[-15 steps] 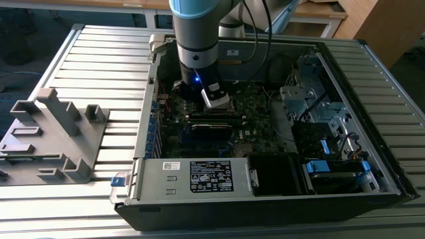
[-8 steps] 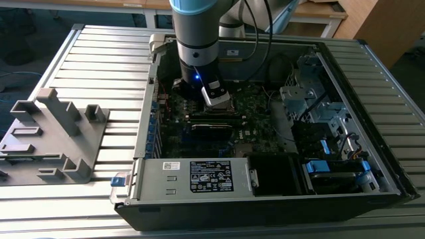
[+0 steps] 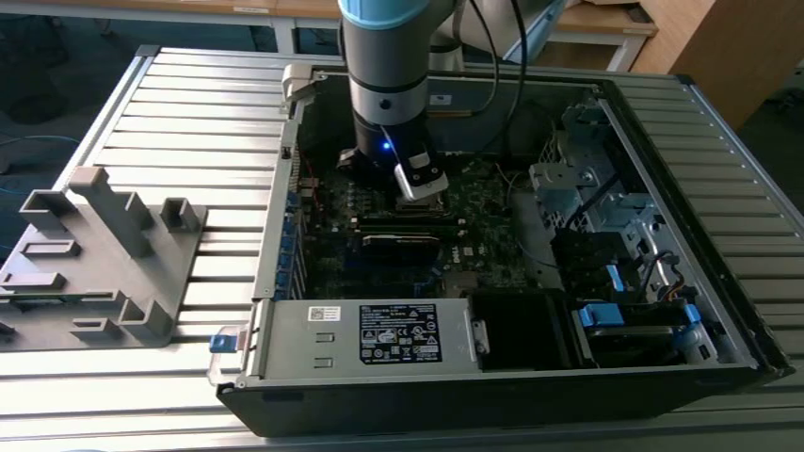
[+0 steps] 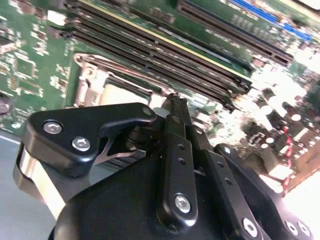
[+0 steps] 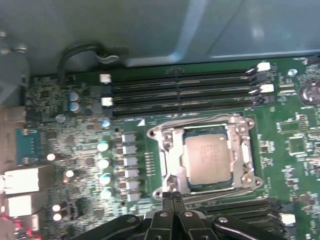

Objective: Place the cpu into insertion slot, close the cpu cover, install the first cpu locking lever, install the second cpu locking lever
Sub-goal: 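Install the second cpu locking lever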

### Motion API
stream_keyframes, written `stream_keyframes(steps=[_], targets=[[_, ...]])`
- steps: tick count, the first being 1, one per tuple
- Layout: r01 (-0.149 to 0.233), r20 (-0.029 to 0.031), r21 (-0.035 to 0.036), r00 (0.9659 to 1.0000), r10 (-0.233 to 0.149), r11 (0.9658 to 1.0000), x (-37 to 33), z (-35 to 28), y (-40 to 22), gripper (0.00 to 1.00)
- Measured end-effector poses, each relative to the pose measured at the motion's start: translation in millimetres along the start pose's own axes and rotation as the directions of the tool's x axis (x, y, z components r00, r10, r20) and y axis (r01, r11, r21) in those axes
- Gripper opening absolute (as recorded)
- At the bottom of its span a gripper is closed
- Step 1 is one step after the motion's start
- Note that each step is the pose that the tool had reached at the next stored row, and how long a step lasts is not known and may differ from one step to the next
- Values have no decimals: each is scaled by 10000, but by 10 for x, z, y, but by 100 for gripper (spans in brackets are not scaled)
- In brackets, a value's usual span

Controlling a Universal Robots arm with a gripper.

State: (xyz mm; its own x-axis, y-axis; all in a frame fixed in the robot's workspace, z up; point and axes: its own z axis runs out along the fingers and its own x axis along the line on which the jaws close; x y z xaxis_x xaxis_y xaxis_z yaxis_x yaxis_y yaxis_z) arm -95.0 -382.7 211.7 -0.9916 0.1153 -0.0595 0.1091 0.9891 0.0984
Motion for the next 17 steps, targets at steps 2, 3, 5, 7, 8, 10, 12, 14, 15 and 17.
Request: stream_keyframes(steps=[2,3,5,7,8,10,12,14,15,17], targets=[[-1,-1,-1,10000,1,10000,-53,4,7,11],[-1,-2,-1,10000,1,10000,-72,6,11,11],[-2,-2,1,10000,2,10000,-87,9,29,11],[-1,-1,0,10000,1,10000,-89,13,61,11],[0,-1,0,10000,0,10000,-88,15,79,11],[-1,-1,0,10000,1,10000,-87,20,115,11],[1,-2,-1,10000,-1,10000,-104,24,136,11],[-1,-3,1,10000,1,10000,-132,29,156,11],[-1,-2,1,10000,1,10000,-147,31,167,11],[-1,-2,-1,10000,1,10000,-177,37,190,11]])
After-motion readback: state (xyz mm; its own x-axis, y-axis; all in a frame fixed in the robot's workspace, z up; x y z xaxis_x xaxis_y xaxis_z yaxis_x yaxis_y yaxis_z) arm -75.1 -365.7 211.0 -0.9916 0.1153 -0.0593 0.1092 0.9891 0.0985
